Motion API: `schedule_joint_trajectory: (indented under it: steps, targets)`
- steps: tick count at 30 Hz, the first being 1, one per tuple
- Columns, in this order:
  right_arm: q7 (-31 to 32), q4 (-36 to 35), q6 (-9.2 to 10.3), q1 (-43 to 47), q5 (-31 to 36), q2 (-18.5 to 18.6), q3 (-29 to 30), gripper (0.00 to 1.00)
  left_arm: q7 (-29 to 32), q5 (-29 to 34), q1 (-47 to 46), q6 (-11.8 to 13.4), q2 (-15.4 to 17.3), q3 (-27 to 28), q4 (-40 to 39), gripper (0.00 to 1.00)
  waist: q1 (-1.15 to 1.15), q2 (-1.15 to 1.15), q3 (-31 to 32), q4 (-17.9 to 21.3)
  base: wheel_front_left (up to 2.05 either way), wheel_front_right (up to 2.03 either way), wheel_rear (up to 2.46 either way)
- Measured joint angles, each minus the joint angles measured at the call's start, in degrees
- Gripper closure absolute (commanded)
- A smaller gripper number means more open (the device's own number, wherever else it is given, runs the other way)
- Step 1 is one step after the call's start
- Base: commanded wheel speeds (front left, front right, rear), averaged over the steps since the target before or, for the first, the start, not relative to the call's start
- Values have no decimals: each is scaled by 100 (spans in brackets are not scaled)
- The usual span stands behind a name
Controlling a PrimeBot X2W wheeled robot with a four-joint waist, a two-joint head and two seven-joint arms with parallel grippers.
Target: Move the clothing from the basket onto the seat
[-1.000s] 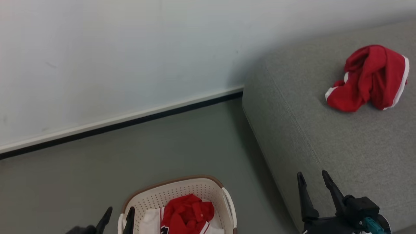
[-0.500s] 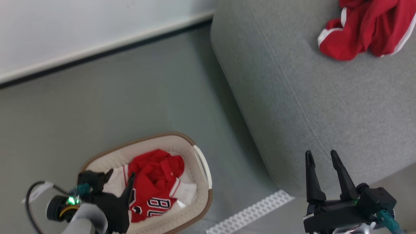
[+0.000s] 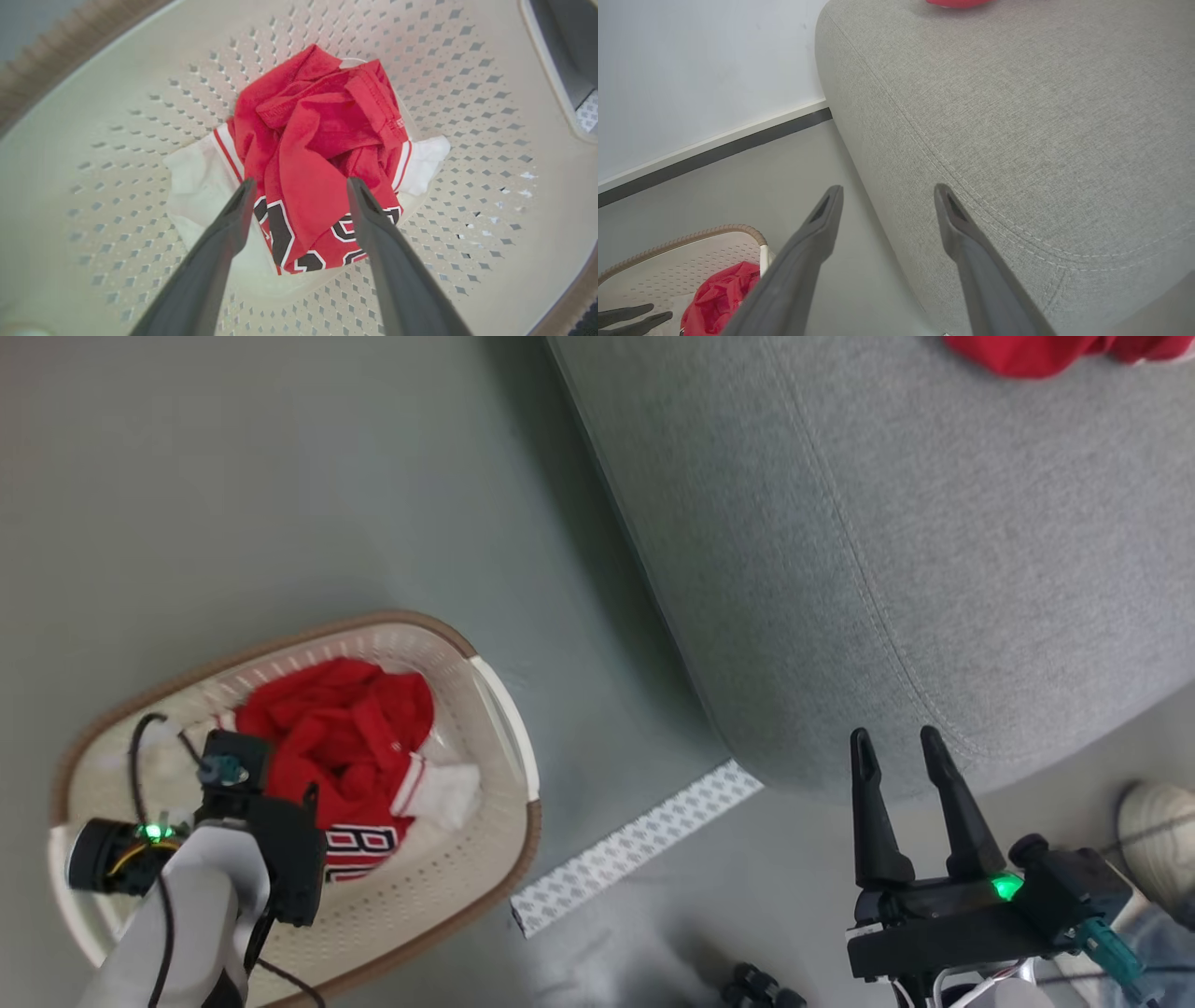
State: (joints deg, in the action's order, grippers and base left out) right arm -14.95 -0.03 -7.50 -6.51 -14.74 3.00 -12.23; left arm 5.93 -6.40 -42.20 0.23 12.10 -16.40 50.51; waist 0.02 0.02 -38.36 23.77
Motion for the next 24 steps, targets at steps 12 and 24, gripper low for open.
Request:
schedule_joint_trajectory:
  steps: [12,24]
  targets:
    - [-3,-304,0,153,-246,-4,-123,0,-12,240,-1006,297,66,-213,1365,0,-1,-1,-812,292,0,0,0]
    - [-3,-671,0,645,-125,-7,-101,0,-356,-146,-1448,-49,-14,-35,2123,0,-1,-1,-1075,300,4,4,4]
